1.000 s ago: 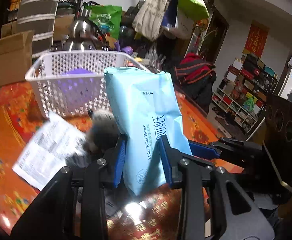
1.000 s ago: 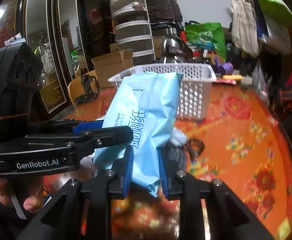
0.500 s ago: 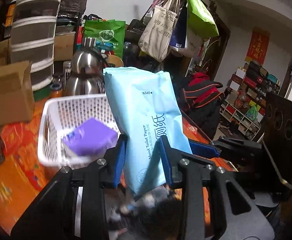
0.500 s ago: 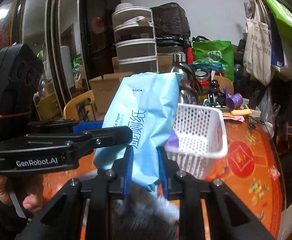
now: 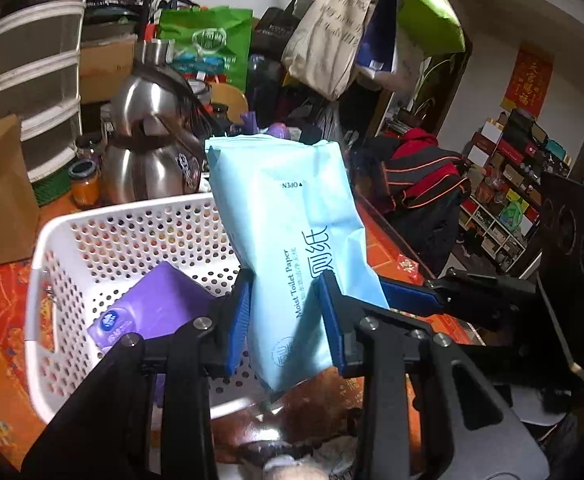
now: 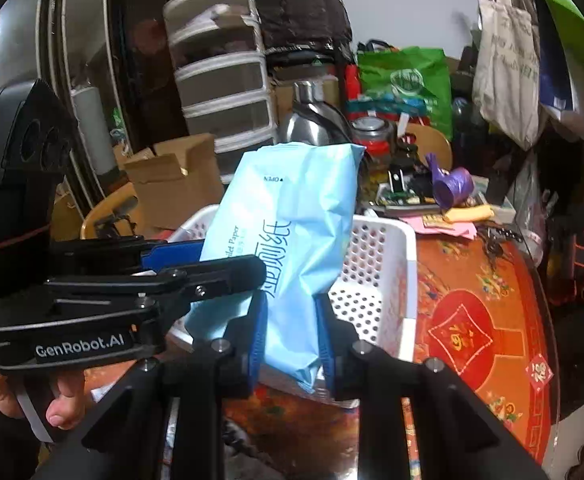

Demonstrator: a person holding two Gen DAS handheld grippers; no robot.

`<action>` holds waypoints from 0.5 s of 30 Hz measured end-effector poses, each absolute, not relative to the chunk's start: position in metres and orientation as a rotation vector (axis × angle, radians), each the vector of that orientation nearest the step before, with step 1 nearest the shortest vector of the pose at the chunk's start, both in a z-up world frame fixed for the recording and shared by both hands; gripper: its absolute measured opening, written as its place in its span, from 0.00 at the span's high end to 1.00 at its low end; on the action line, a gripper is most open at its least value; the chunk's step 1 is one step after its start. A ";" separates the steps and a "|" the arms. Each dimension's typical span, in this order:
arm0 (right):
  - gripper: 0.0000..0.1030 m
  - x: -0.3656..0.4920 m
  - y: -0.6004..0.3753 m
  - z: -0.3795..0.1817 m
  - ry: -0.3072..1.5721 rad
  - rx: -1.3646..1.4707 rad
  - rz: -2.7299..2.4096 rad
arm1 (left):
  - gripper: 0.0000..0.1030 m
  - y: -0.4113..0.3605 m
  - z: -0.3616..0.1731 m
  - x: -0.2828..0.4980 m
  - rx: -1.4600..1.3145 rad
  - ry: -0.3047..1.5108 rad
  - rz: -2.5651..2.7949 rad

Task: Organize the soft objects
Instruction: 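Lift the light blue pack and carry it into the white basket, then release the light blue pack beside the purple pack in the basket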

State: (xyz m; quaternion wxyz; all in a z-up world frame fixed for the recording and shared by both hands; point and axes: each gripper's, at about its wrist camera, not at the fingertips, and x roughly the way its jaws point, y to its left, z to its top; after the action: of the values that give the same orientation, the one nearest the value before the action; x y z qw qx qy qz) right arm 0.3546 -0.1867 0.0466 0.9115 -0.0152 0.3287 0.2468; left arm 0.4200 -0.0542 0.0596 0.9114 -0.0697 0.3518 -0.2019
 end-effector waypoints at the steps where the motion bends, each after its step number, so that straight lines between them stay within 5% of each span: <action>1: 0.78 0.359 -0.188 0.043 0.687 -0.032 0.504 | 0.70 -0.056 0.052 0.424 -0.147 0.737 -0.412; 12: 0.77 0.381 -0.185 0.010 0.740 -0.058 0.478 | 0.67 -0.053 0.007 0.439 -0.179 0.790 -0.370; 15: 0.77 0.381 -0.189 0.011 0.740 -0.058 0.451 | 0.51 -0.040 0.003 0.438 -0.208 0.778 -0.345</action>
State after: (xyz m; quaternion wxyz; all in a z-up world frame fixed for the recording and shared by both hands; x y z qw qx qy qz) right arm 0.3806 -0.1888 0.0106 0.9072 -0.0280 0.3584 0.2187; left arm 0.4378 -0.0396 0.0034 0.9056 -0.1005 0.3768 -0.1669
